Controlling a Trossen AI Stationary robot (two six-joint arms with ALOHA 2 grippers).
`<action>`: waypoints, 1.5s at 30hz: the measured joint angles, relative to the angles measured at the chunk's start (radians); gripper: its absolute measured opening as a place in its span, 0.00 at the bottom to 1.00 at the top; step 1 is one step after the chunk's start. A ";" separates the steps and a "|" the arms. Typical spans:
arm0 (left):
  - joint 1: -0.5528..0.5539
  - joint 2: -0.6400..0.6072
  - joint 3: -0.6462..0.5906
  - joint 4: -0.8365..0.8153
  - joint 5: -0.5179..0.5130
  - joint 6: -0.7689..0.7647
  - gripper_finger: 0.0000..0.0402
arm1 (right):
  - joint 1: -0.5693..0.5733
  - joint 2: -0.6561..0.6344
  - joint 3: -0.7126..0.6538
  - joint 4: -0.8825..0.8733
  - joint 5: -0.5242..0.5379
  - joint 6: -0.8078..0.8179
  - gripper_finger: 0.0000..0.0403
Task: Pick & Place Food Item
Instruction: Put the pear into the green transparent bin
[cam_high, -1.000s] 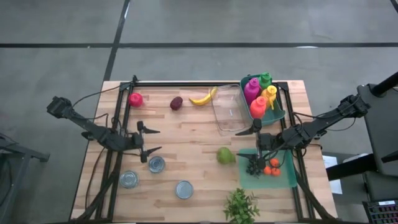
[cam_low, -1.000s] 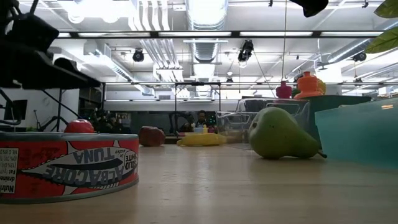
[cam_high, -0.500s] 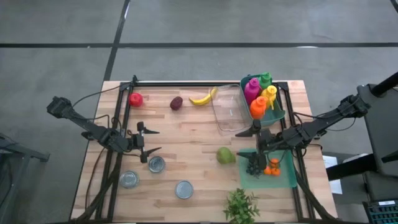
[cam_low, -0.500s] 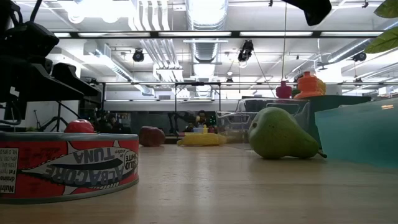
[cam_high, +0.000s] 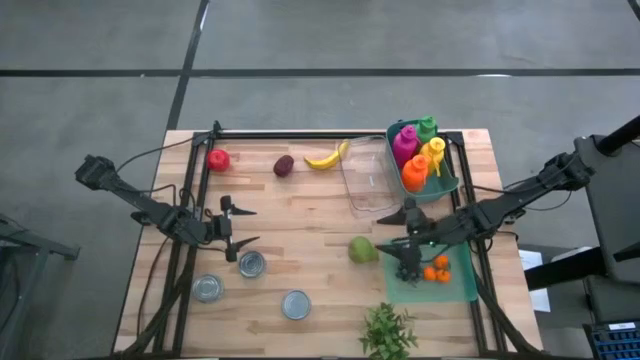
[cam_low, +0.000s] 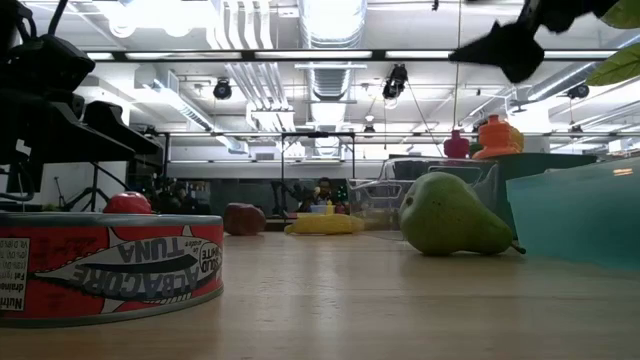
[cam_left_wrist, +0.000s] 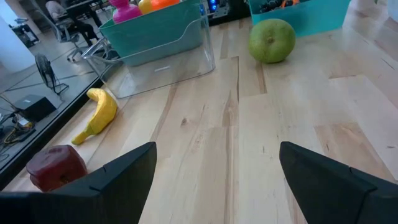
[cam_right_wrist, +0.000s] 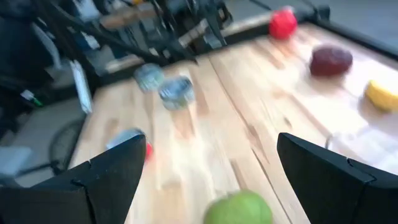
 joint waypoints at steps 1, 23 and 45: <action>0.000 0.000 0.000 0.000 0.000 0.000 0.85 | 0.000 0.019 0.000 -0.009 0.003 0.013 0.89; 0.000 0.000 0.000 0.000 0.000 0.000 0.86 | 0.001 0.647 0.724 -1.016 -0.003 0.212 0.89; 0.000 0.000 0.000 0.000 0.000 0.000 0.86 | 0.026 0.754 0.665 -0.950 -0.130 0.228 0.89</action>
